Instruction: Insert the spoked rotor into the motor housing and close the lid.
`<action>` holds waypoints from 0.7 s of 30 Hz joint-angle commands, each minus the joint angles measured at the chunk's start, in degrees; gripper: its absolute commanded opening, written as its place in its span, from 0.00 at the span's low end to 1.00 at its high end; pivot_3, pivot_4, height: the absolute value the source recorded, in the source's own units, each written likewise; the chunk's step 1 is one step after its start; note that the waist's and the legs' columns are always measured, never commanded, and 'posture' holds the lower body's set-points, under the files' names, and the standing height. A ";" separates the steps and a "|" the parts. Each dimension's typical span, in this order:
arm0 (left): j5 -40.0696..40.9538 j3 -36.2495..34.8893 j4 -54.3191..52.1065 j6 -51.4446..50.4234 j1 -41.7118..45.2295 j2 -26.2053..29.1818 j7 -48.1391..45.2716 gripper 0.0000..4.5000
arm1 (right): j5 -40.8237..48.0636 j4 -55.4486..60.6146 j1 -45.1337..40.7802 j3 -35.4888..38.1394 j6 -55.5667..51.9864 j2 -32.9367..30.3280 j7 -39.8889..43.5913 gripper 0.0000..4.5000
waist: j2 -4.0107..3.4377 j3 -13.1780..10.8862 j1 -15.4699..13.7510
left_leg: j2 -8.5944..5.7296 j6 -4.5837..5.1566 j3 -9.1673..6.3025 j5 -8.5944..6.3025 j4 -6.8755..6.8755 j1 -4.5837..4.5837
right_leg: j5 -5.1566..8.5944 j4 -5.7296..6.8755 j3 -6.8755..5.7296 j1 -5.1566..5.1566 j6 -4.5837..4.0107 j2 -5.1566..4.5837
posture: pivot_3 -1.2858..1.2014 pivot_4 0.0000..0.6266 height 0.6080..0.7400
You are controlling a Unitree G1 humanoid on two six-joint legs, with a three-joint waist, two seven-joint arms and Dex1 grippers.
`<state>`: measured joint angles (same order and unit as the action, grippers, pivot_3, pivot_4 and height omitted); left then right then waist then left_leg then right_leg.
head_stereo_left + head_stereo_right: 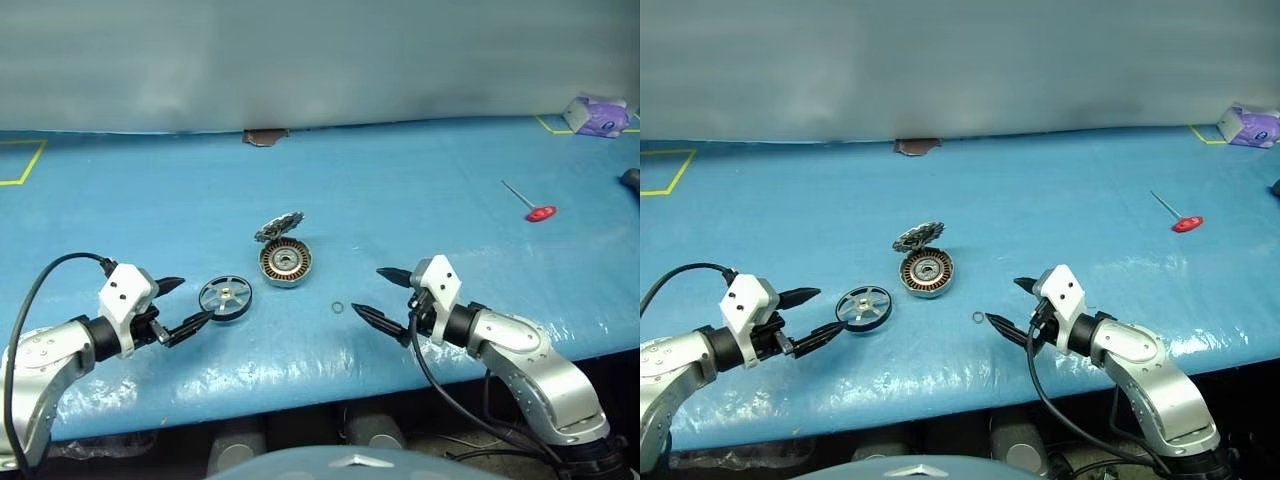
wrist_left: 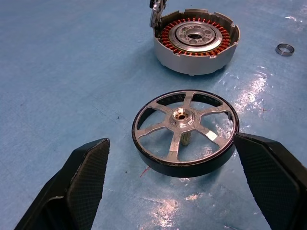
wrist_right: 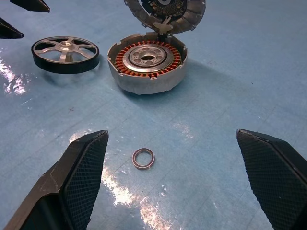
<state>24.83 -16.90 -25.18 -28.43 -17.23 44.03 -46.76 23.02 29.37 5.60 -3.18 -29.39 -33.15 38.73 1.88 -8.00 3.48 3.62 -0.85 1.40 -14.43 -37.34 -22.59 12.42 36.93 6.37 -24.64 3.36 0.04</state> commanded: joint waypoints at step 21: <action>0.22 -0.36 -1.01 0.79 -0.38 -1.00 0.41 0.99 | -0.90 -1.04 -1.22 -1.04 1.44 -0.35 1.53 1.00 | 0.00 0.00 -0.01 | 0.00 0.00 0.00 0.00 0.00 0.01 | 0.00 0.01 0.00 0.01 0.00 0.01 | 0.52 0.24 1.00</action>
<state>24.88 -16.86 -25.18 -28.32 -17.64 43.07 -46.32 22.12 27.42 5.28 -4.46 -28.90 -33.26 39.85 1.88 -8.00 3.47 3.62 -0.85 1.39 -14.43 -37.35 -22.58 12.42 36.94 6.37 -24.63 3.36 0.05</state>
